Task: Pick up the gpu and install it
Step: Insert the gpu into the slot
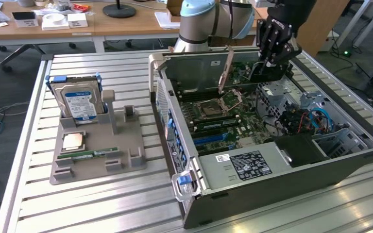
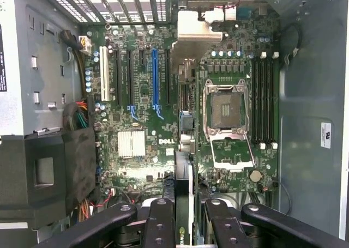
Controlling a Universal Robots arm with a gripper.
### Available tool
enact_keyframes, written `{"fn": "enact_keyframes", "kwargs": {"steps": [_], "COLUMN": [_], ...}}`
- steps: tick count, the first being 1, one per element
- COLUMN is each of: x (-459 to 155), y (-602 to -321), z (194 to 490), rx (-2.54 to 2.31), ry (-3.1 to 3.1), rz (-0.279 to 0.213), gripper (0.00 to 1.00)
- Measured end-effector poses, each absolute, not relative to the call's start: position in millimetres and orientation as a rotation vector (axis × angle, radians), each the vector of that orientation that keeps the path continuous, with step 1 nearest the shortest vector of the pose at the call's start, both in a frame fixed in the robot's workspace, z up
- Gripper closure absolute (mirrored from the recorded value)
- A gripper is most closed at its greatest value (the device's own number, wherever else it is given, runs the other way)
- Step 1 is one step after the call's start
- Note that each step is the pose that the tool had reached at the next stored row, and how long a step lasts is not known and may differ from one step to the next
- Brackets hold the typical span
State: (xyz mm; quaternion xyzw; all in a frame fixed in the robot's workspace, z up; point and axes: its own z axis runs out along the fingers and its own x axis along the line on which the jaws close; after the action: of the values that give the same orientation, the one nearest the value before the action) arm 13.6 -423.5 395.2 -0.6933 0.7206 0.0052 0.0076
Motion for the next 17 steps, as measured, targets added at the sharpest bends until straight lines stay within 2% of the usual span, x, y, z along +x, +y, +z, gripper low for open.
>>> {"fn": "enact_keyframes", "kwargs": {"steps": [17], "x": [-0.9], "y": [-423.5], "z": [390.8], "rx": [-2.167], "ry": [2.253], "rz": [0.016], "gripper": [0.74]}}
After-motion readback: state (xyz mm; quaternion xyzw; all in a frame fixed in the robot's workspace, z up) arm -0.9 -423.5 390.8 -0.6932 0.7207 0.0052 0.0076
